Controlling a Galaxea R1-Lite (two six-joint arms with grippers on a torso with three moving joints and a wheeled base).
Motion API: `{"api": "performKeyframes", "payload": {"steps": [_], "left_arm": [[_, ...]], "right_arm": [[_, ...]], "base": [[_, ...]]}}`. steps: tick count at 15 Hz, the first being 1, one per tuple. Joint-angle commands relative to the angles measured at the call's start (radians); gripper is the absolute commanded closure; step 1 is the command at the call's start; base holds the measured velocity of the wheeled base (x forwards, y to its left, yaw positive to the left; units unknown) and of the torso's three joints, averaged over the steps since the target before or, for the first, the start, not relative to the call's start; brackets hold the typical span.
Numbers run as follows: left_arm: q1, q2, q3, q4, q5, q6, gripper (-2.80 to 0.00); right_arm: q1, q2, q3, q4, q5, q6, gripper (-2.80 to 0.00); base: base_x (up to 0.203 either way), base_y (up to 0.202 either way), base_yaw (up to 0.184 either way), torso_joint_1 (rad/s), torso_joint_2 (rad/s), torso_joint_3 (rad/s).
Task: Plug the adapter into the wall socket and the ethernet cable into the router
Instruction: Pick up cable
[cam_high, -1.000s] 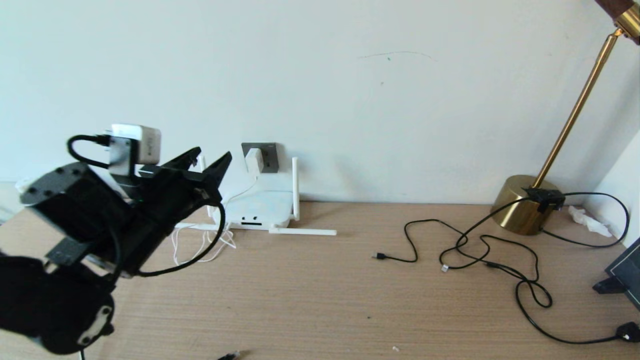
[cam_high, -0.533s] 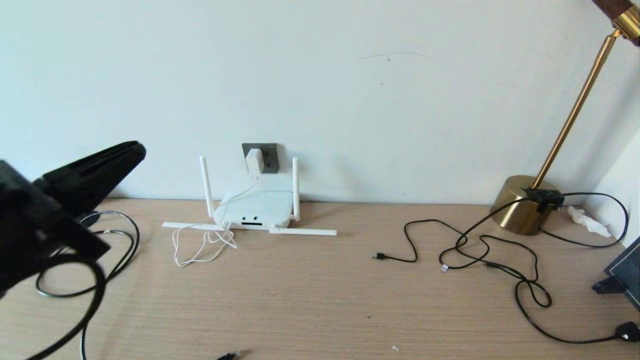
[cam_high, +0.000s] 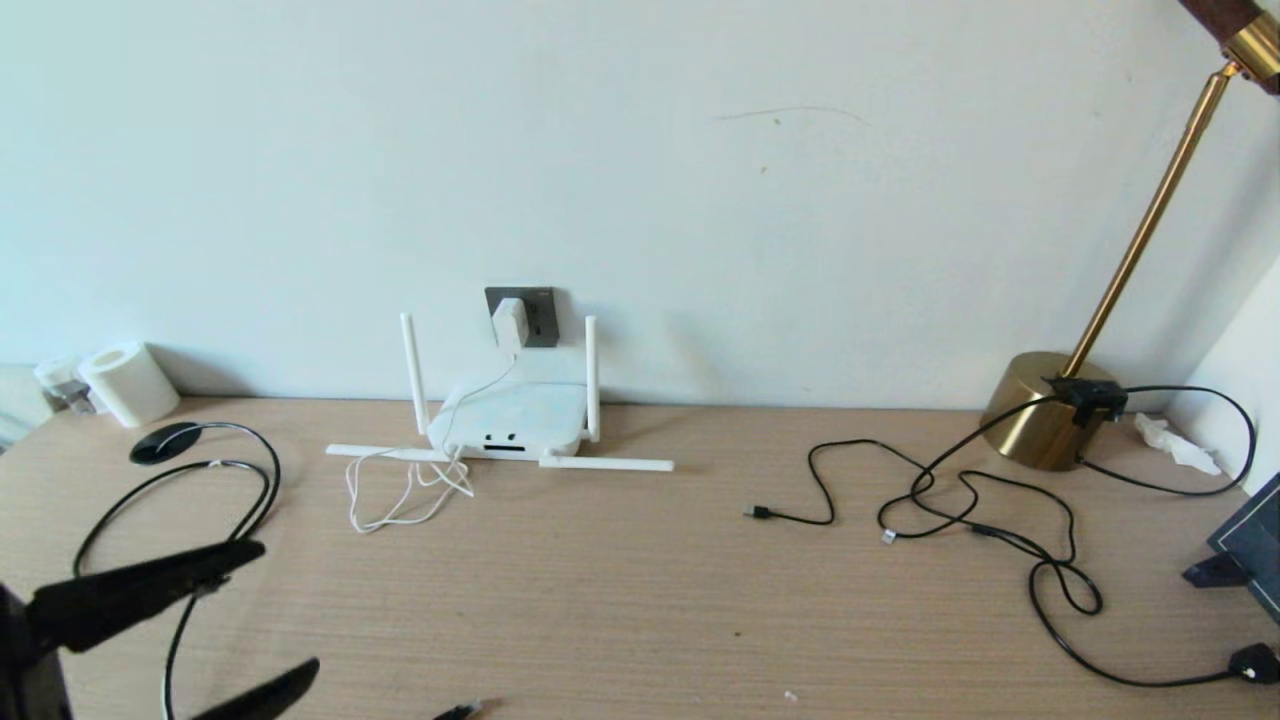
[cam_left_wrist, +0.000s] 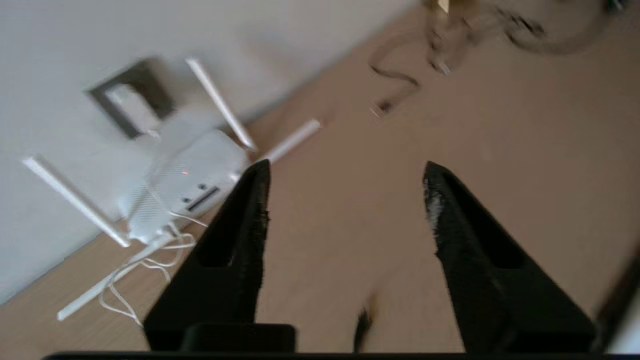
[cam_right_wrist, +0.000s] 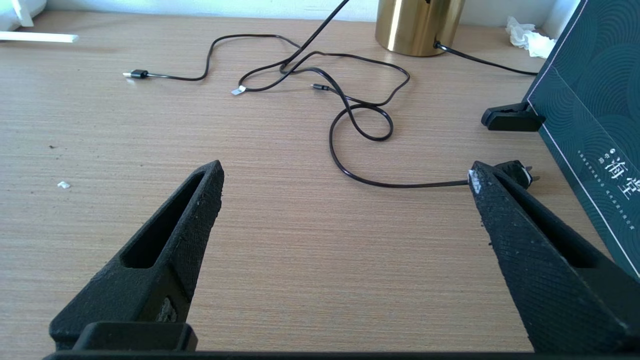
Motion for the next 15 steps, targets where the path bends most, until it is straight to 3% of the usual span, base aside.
{"api": "performKeyframes", "payload": {"steps": [1, 4, 6, 8, 11, 15], "left_arm": [[-0.001, -0.002, -0.043, 0.221, -0.035, 0.098, -2.80], [-0.001, 0.086, -0.195, 0.656, -0.074, 0.374, -2.80], [0.002, 0.193, -0.248, 0.763, -0.040, 0.501, -2.80], [0.004, 0.309, -0.263, 0.793, 0.075, 0.640, -2.80], [0.005, 0.488, -0.273, 0.795, 0.181, 0.718, -2.80], [0.006, 0.719, -0.285, 0.676, 0.203, 0.731, -2.80]], "right_arm": [[0.000, 0.001, -0.001, 0.000, 0.001, 0.000, -2.80], [0.000, 0.001, -0.001, -0.001, 0.000, 0.000, -2.80], [0.000, 0.001, 0.001, 0.000, 0.001, 0.000, -2.80], [0.000, 0.001, 0.000, 0.000, 0.000, 0.000, -2.80], [0.000, 0.001, 0.000, 0.000, 0.000, 0.000, -2.80], [0.000, 0.001, 0.001, 0.000, 0.000, 0.000, -2.80]], "base": [[0.000, 0.000, 0.000, 0.000, 0.00, 0.000], [0.000, 0.000, 0.000, 0.000, 0.00, 0.000], [0.000, 0.000, 0.000, 0.000, 0.00, 0.000], [0.000, 0.000, 0.000, 0.000, 0.00, 0.000], [0.000, 0.000, 0.000, 0.000, 0.00, 0.000], [0.000, 0.000, 0.000, 0.000, 0.00, 0.000]]}}
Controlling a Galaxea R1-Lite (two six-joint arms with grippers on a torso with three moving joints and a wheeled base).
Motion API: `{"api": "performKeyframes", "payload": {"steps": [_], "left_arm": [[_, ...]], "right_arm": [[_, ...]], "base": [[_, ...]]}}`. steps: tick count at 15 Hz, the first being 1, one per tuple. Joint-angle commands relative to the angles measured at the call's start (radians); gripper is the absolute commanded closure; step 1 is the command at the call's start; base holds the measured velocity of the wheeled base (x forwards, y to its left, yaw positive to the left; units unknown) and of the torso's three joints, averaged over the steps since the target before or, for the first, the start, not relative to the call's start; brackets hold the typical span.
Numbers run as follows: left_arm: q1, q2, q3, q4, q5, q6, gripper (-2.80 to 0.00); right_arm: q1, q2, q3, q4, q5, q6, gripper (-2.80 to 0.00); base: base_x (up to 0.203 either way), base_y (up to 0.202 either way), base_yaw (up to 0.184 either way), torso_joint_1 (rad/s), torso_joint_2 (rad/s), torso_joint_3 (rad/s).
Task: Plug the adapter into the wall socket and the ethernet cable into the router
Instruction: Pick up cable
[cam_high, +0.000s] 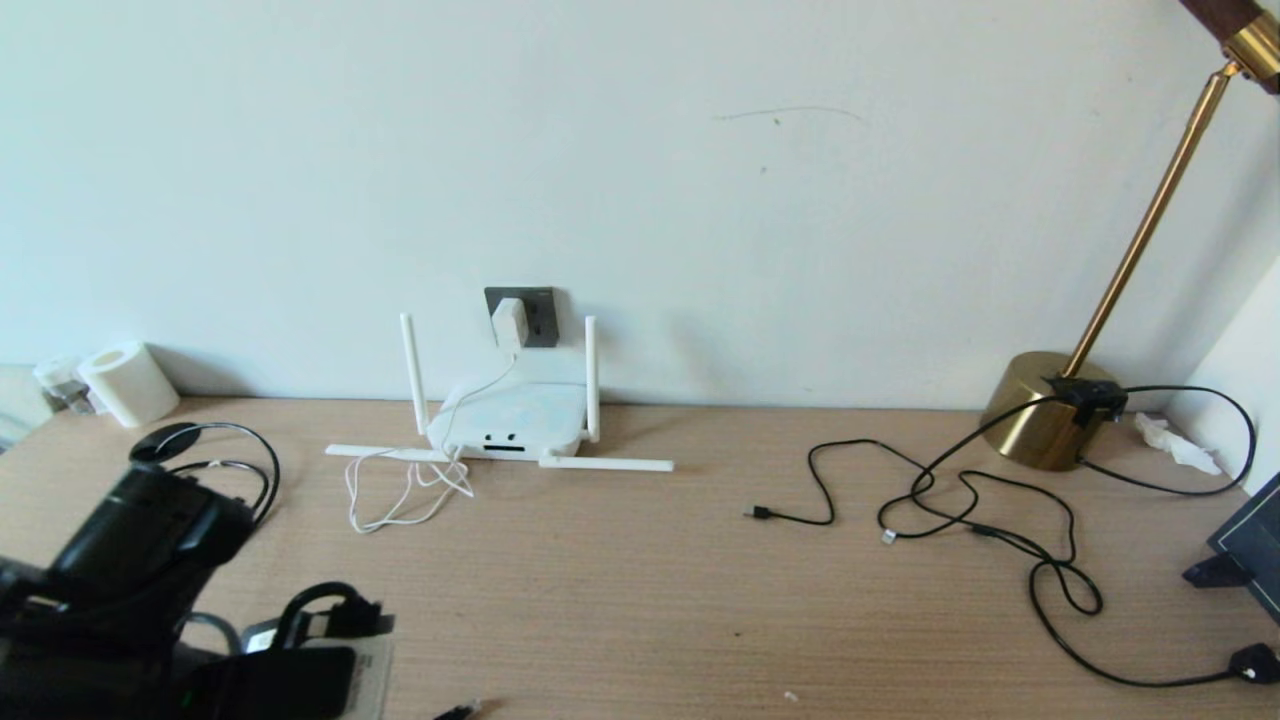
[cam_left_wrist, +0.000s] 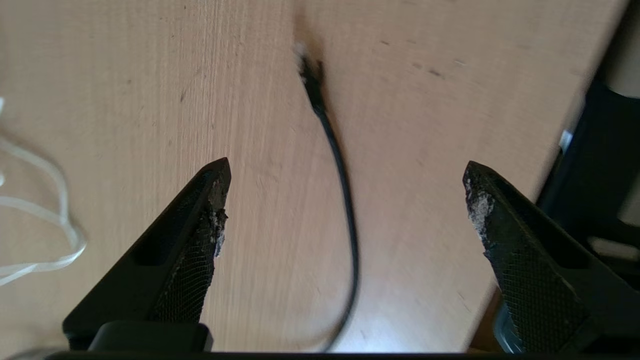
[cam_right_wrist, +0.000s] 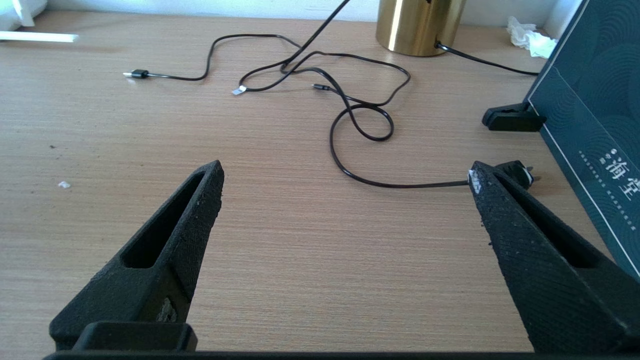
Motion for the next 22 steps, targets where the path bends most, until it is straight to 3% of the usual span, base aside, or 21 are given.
{"api": "performKeyframes", "payload": {"steps": [1, 4, 10, 15, 19, 20, 22], "left_arm": [[0.000, 0.156, -0.009, -0.015, -0.002, 0.002, -2.80], [0.005, 0.265, -0.021, -0.070, -0.005, -0.026, -2.80], [0.007, 0.282, 0.008, -0.097, -0.005, -0.067, -2.80], [0.009, 0.340, 0.091, -0.295, 0.004, -0.105, -2.80], [0.009, 0.347, 0.098, -0.307, 0.006, -0.104, -2.80], [0.009, 0.345, 0.099, -0.305, 0.006, -0.106, 0.00], [0.009, 0.331, 0.100, -0.298, 0.006, -0.104, 0.00]], "right_arm": [[0.000, 0.001, 0.000, 0.001, -0.001, 0.000, -2.80], [0.000, 0.001, -0.001, 0.001, -0.001, 0.000, -2.80], [0.000, 0.001, -0.001, 0.001, -0.001, 0.000, -2.80], [0.000, 0.001, -0.001, 0.001, 0.000, 0.000, -2.80], [0.000, 0.001, -0.001, 0.001, 0.000, 0.000, -2.80], [0.000, 0.001, 0.000, 0.001, -0.001, 0.000, -2.80], [0.000, 0.001, -0.001, 0.001, -0.001, 0.000, -2.80]], "base": [[0.000, 0.000, 0.000, 0.000, 0.00, 0.000], [0.000, 0.000, 0.000, 0.000, 0.00, 0.000], [0.000, 0.000, 0.000, 0.000, 0.00, 0.000], [0.000, 0.000, 0.000, 0.000, 0.00, 0.000], [0.000, 0.000, 0.000, 0.000, 0.00, 0.000], [0.000, 0.000, 0.000, 0.000, 0.00, 0.000], [0.000, 0.000, 0.000, 0.000, 0.00, 0.000]]}}
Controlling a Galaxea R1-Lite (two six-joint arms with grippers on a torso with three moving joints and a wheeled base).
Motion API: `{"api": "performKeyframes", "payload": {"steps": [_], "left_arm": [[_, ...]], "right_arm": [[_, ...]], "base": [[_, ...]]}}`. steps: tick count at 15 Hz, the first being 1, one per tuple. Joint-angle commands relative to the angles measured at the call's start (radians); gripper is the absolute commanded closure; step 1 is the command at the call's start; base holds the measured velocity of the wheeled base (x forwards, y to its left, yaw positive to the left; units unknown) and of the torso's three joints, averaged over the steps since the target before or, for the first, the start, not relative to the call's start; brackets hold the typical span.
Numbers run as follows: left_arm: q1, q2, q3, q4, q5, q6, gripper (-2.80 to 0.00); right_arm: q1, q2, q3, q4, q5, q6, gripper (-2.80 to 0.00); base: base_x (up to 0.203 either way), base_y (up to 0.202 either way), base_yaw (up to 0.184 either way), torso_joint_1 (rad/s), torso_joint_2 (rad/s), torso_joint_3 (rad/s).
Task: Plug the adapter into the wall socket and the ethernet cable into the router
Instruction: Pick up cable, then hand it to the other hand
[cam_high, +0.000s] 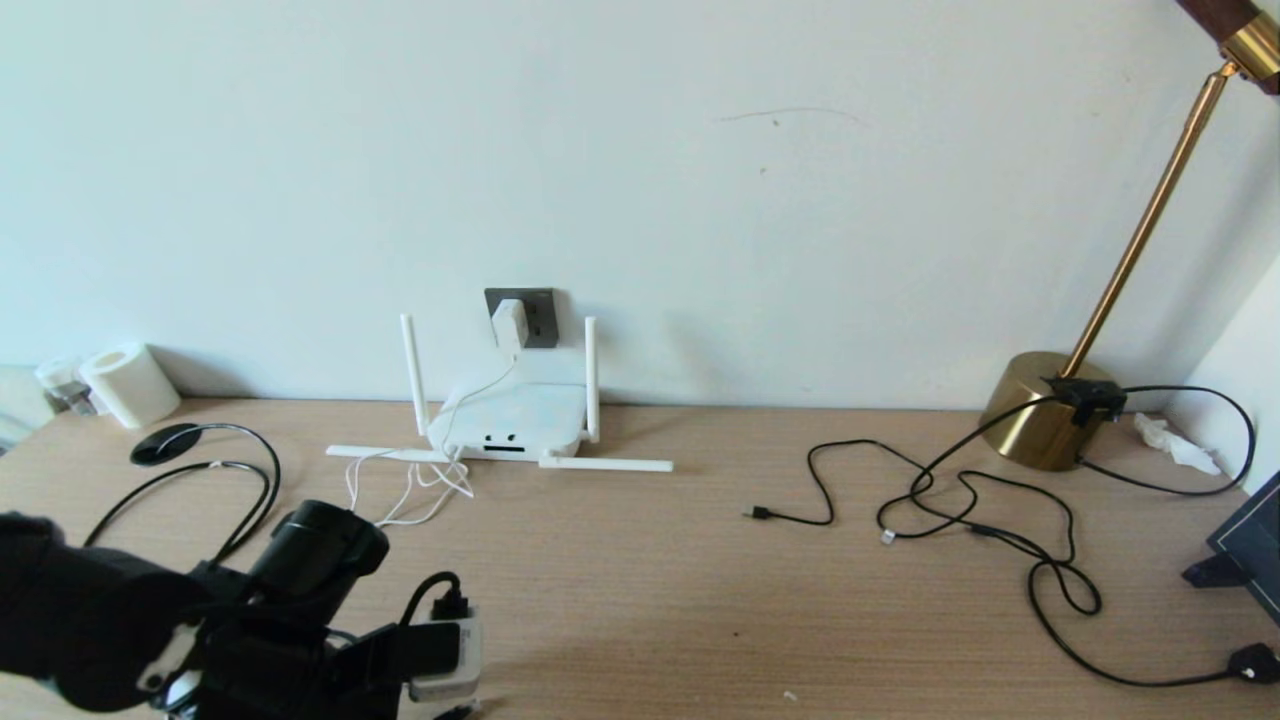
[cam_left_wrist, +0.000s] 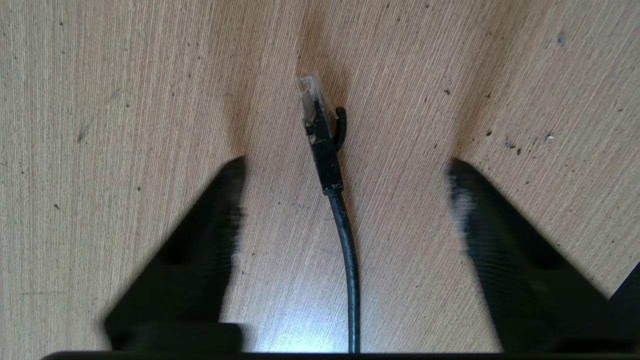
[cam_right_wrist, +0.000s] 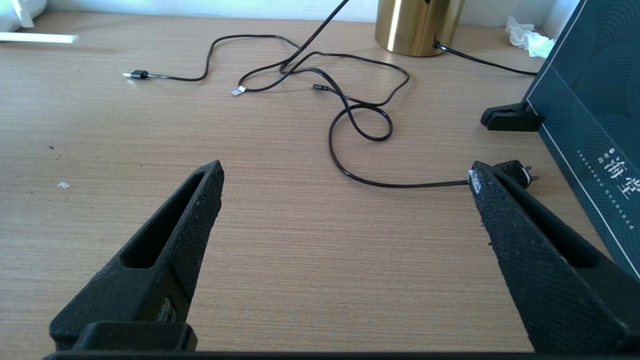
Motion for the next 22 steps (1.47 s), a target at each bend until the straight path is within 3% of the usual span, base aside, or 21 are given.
{"api": "performKeyframes", "payload": {"steps": [1, 11, 15, 22], "left_arm": [[0.000, -0.003, 0.002, 0.003, 0.000, 0.006, 0.00], [0.000, -0.023, 0.022, 0.000, -0.001, 0.011, 0.00], [-0.008, -0.134, 0.010, -0.001, -0.010, 0.022, 0.00], [-0.141, -0.377, -0.024, 0.007, -0.058, 0.021, 0.00]], "right_arm": [[0.000, 0.001, 0.000, 0.000, 0.000, 0.000, -2.80], [0.000, 0.001, 0.000, 0.000, 0.000, 0.000, -2.80], [0.000, 0.001, -0.001, 0.000, -0.001, 0.000, -2.80], [0.000, 0.001, 0.000, 0.000, 0.000, 0.000, -2.80]], "base": [[0.000, 0.000, 0.000, 0.000, 0.00, 0.000], [0.000, 0.000, 0.000, 0.000, 0.00, 0.000], [0.000, 0.000, 0.000, 0.000, 0.00, 0.000], [0.000, 0.000, 0.000, 0.000, 0.00, 0.000]]}}
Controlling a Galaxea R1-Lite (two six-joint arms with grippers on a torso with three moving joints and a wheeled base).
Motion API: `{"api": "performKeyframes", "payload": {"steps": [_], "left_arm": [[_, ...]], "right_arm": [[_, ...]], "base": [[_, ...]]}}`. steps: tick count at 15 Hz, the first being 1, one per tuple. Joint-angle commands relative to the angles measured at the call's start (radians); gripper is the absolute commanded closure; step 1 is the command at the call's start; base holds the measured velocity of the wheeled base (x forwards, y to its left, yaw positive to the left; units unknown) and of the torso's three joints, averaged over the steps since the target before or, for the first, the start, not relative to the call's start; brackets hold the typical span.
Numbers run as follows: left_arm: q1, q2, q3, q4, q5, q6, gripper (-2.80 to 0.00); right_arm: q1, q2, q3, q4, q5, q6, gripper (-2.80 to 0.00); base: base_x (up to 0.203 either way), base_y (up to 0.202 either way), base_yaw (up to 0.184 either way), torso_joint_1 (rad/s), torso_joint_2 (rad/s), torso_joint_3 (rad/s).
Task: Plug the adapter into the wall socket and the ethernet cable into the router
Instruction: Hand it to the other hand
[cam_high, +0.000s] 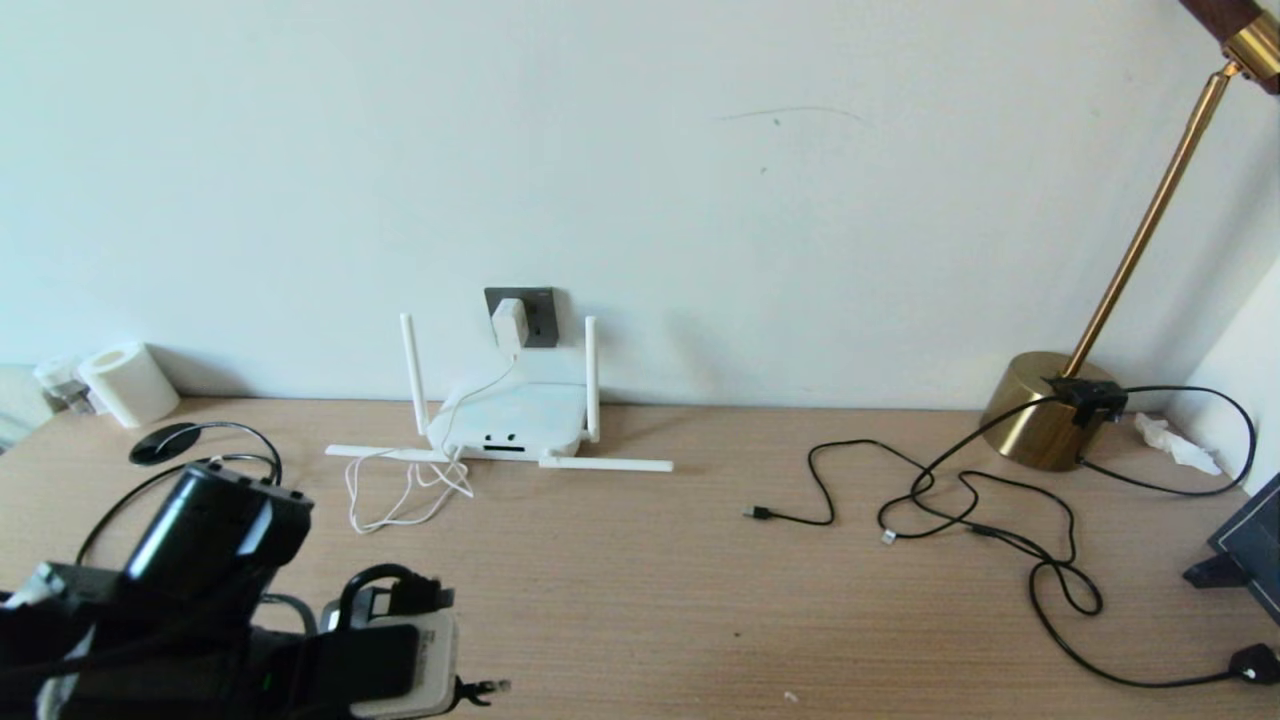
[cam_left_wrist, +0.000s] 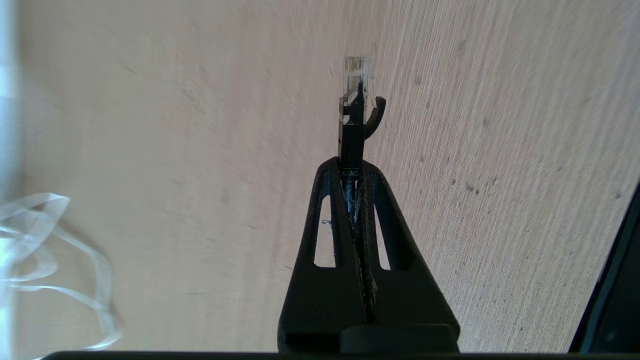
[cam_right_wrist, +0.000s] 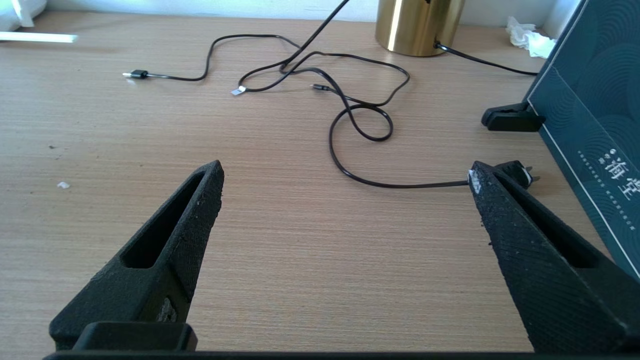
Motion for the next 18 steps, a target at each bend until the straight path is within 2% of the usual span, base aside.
{"api": "performKeyframes", "payload": {"steps": [1, 6, 12, 14, 16, 18], "left_arm": [[-0.027, -0.081, 0.001, 0.000, -0.001, 0.006, 0.00], [-0.112, -0.110, -0.008, 0.000, 0.025, 0.006, 0.00], [-0.142, -0.071, -0.020, -0.010, 0.062, 0.007, 0.00], [-0.144, -0.062, -0.048, -0.002, 0.096, 0.014, 0.00], [-0.149, -0.046, -0.125, 0.028, 0.102, 0.042, 0.00], [-0.199, -0.004, -0.217, 0.092, 0.122, 0.060, 0.00]], "right_arm": [[0.000, 0.001, -0.001, 0.000, 0.000, 0.000, -2.80], [0.000, 0.001, -0.001, 0.000, 0.001, 0.000, -2.80], [0.000, 0.001, -0.001, 0.000, 0.004, -0.018, -2.80], [0.000, 0.001, -0.002, 0.003, 0.004, -0.019, -2.80], [0.000, 0.001, -0.001, 0.003, 0.004, -0.018, -2.80], [0.000, 0.001, -0.002, 0.002, -0.002, -0.005, -2.80]], "base": [[0.000, 0.000, 0.000, 0.000, 0.00, 0.000], [0.000, 0.000, 0.000, 0.000, 0.00, 0.000], [0.000, 0.000, 0.000, 0.000, 0.00, 0.000], [0.000, 0.000, 0.000, 0.000, 0.00, 0.000], [0.000, 0.000, 0.000, 0.000, 0.00, 0.000], [0.000, 0.000, 0.000, 0.000, 0.00, 0.000]]}}
